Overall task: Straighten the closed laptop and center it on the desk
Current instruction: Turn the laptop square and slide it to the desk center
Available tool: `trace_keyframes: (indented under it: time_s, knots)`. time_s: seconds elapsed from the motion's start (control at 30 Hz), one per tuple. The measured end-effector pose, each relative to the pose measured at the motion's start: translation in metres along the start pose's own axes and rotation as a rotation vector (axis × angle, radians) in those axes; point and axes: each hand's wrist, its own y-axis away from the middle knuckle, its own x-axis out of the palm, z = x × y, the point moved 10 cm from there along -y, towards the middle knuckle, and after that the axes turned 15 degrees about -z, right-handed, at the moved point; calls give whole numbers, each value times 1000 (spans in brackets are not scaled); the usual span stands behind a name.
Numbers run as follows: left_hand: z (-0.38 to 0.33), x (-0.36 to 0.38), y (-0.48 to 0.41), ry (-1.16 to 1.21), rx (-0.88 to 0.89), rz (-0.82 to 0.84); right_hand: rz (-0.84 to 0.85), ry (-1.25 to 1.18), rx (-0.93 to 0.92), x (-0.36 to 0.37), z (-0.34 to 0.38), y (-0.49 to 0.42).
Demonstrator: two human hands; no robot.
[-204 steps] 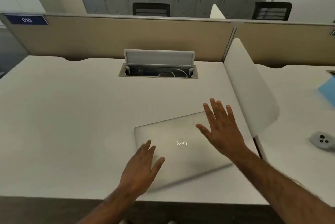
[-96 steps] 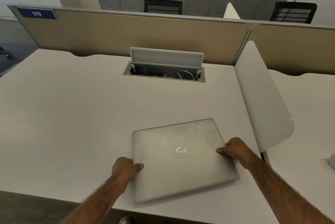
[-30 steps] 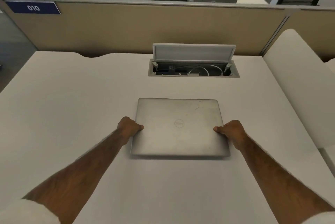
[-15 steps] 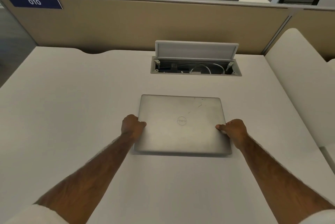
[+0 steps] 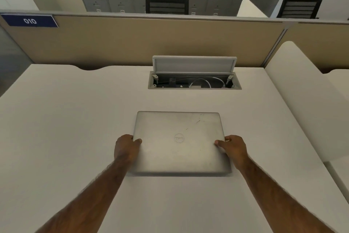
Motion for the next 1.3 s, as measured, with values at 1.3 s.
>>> trace_keyframes:
  time_s: [1.3]
  knots:
    - [-3,1,2,-35,10,-49,-15,-95,60,3,-7,-17]
